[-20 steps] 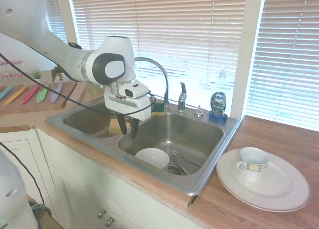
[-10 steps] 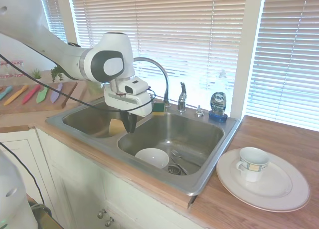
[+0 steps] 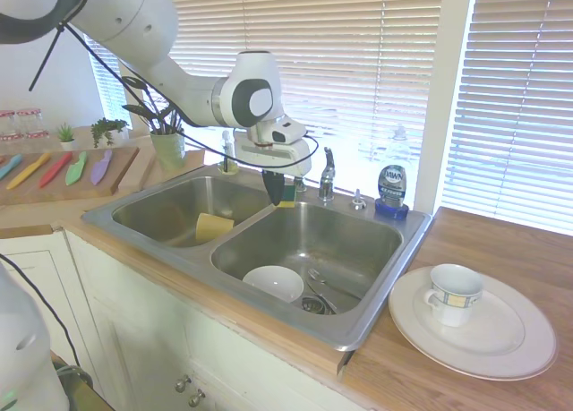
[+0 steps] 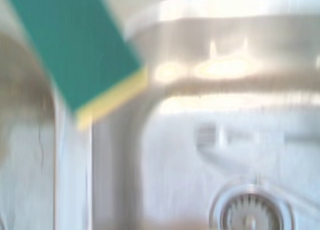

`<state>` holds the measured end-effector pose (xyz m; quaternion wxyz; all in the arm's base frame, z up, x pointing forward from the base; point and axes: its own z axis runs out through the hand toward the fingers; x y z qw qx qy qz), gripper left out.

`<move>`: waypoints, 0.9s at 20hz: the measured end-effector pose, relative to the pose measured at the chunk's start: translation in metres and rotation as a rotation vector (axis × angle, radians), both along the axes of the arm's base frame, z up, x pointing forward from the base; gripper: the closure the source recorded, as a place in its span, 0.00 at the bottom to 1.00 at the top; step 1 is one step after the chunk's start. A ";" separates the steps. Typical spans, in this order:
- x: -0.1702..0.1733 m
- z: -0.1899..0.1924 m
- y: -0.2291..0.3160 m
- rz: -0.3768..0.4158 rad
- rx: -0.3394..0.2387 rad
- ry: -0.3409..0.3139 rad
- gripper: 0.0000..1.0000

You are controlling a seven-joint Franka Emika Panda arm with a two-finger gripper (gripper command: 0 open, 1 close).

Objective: Turn off the faucet

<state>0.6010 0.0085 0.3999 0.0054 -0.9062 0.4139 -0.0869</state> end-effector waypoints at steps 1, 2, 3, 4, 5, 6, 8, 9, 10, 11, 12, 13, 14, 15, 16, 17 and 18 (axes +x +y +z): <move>0.011 0.004 0.001 -0.008 -0.006 -0.018 1.00; 0.022 0.008 0.003 -0.015 -0.009 -0.038 1.00; 0.034 0.012 0.005 -0.027 -0.009 -0.072 1.00; 0.045 0.016 0.007 -0.035 -0.004 -0.113 1.00; 0.055 0.020 0.009 -0.044 0.001 -0.153 1.00; 0.064 0.024 0.009 -0.060 0.004 -0.195 1.00; 0.078 0.033 0.004 -0.096 -0.009 -0.274 1.00; 0.082 0.037 0.001 -0.112 -0.019 -0.299 1.00; 0.086 0.040 -0.002 -0.124 -0.028 -0.317 1.00; 0.089 0.043 -0.004 -0.131 -0.030 -0.329 1.00; 0.092 0.046 -0.004 -0.134 -0.030 -0.340 1.00; 0.094 0.049 -0.004 -0.135 -0.030 -0.348 1.00; 0.097 0.052 -0.004 -0.137 -0.030 -0.356 1.00; 0.099 0.056 -0.006 -0.141 -0.030 -0.364 1.00; 0.100 0.059 -0.007 -0.145 -0.029 -0.371 1.00; 0.102 0.063 -0.009 -0.148 -0.028 -0.380 1.00; 0.104 0.068 -0.011 -0.152 -0.027 -0.389 1.00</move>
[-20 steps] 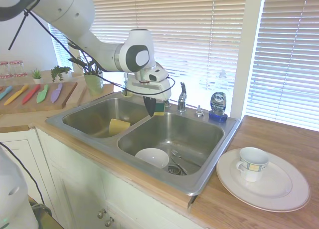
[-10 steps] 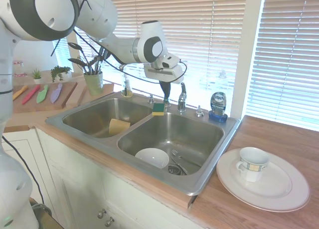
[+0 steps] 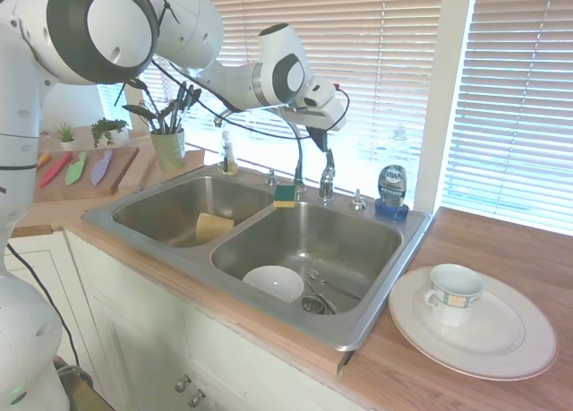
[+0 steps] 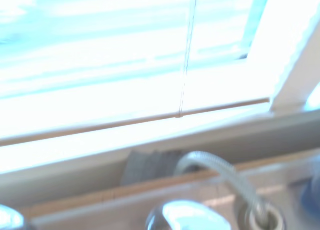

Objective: Turn off the faucet

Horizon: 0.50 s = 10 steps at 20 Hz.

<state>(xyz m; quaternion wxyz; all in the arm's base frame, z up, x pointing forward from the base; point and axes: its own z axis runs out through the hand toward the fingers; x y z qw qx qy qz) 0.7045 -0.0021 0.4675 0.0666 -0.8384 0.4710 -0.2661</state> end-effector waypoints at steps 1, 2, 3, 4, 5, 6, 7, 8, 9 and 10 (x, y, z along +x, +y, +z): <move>0.003 0.004 -0.001 -0.003 0.001 -0.010 1.00; 0.006 0.006 -0.002 -0.004 0.003 -0.017 1.00; 0.010 0.006 -0.001 -0.005 0.004 -0.022 1.00; 0.014 0.004 0.000 -0.003 0.003 -0.023 1.00; 0.018 0.000 0.002 0.000 0.002 -0.023 1.00; 0.023 -0.004 0.005 0.002 0.004 -0.021 1.00; 0.026 -0.009 0.007 0.003 0.008 -0.019 1.00; 0.029 -0.012 0.010 0.004 0.012 -0.018 1.00; 0.031 -0.016 0.011 0.005 0.014 -0.015 1.00; 0.032 -0.019 0.011 0.004 0.016 -0.012 1.00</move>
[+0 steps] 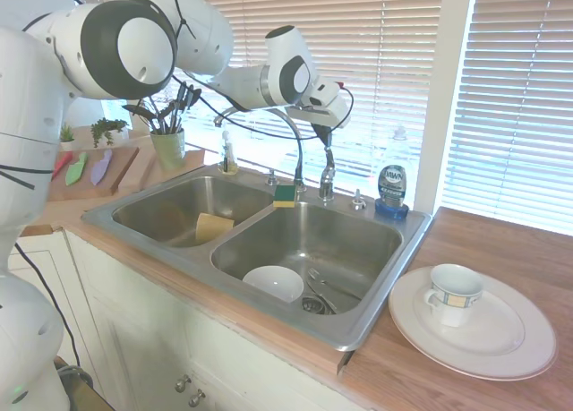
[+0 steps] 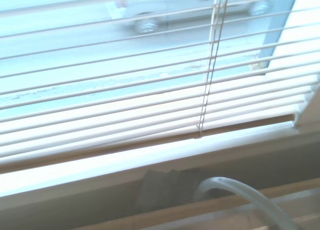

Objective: Turn off the faucet

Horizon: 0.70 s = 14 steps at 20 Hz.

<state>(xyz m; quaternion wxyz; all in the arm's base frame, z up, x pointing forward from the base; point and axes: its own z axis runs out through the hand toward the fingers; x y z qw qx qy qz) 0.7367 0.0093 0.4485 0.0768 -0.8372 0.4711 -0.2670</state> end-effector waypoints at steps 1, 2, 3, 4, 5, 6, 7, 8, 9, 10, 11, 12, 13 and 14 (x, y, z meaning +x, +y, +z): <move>0.001 -0.004 0.000 -0.002 0.005 0.005 1.00; 0.001 -0.007 -0.001 -0.004 0.007 0.009 1.00; 0.001 -0.009 -0.002 -0.005 0.008 0.011 1.00; 0.002 -0.011 -0.003 -0.007 0.008 0.013 1.00; 0.002 -0.013 -0.004 -0.008 0.009 0.014 1.00; 0.002 -0.014 -0.005 -0.010 0.008 0.015 1.00; 0.002 -0.014 -0.006 -0.011 0.008 0.015 1.00; 0.002 -0.014 -0.007 -0.013 0.007 0.016 1.00; 0.002 -0.015 -0.008 -0.014 0.007 0.016 1.00; 0.002 -0.015 -0.008 -0.014 0.007 0.017 1.00; 0.002 -0.016 -0.008 -0.015 0.007 0.018 1.00; 0.002 -0.017 -0.008 -0.015 0.008 0.020 1.00; 0.001 -0.018 -0.008 -0.015 0.008 0.023 1.00; 0.001 -0.021 -0.009 -0.016 0.011 0.028 1.00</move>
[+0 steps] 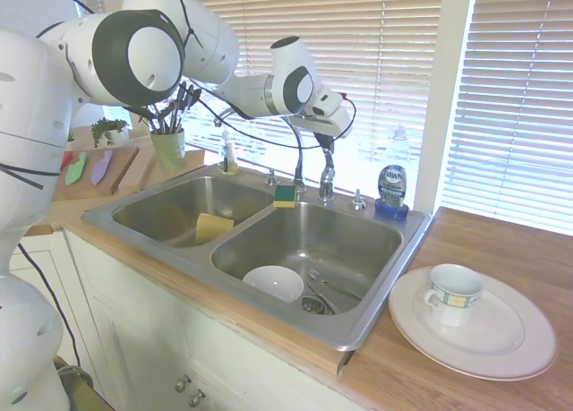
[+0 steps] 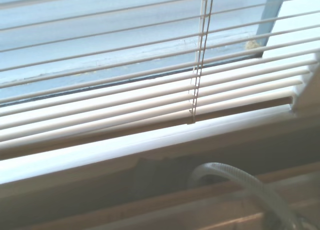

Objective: Turn off the faucet

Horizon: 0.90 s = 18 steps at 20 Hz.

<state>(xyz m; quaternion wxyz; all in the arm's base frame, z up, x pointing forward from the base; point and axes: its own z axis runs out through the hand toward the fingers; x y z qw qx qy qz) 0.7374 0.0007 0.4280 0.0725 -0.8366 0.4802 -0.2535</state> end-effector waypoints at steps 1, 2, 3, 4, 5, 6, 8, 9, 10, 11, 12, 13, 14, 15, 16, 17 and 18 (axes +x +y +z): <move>-0.001 -0.003 0.000 0.000 0.002 0.006 1.00; -0.002 -0.007 0.000 0.000 0.002 0.013 1.00; -0.003 -0.010 -0.001 0.000 0.002 0.020 1.00; -0.004 -0.015 -0.002 0.000 0.001 0.030 1.00; -0.006 -0.020 -0.004 -0.001 -0.002 0.046 1.00; -0.008 -0.024 -0.006 -0.001 -0.004 0.062 1.00; -0.011 -0.033 -0.014 -0.006 -0.009 0.096 1.00; -0.014 -0.040 -0.018 -0.007 -0.008 0.114 1.00; -0.016 -0.045 -0.021 -0.006 -0.008 0.125 1.00; -0.017 -0.048 -0.023 -0.007 -0.008 0.131 1.00; -0.017 -0.049 -0.023 -0.006 -0.008 0.134 1.00; -0.018 -0.050 -0.023 -0.007 -0.007 0.135 1.00; -0.018 -0.050 -0.023 -0.007 -0.006 0.136 1.00; -0.018 -0.050 -0.023 -0.007 -0.005 0.137 1.00; -0.018 -0.051 -0.023 -0.008 -0.005 0.141 1.00; -0.019 -0.052 -0.023 -0.010 -0.004 0.150 1.00; -0.020 -0.054 -0.024 -0.012 0.002 0.169 1.00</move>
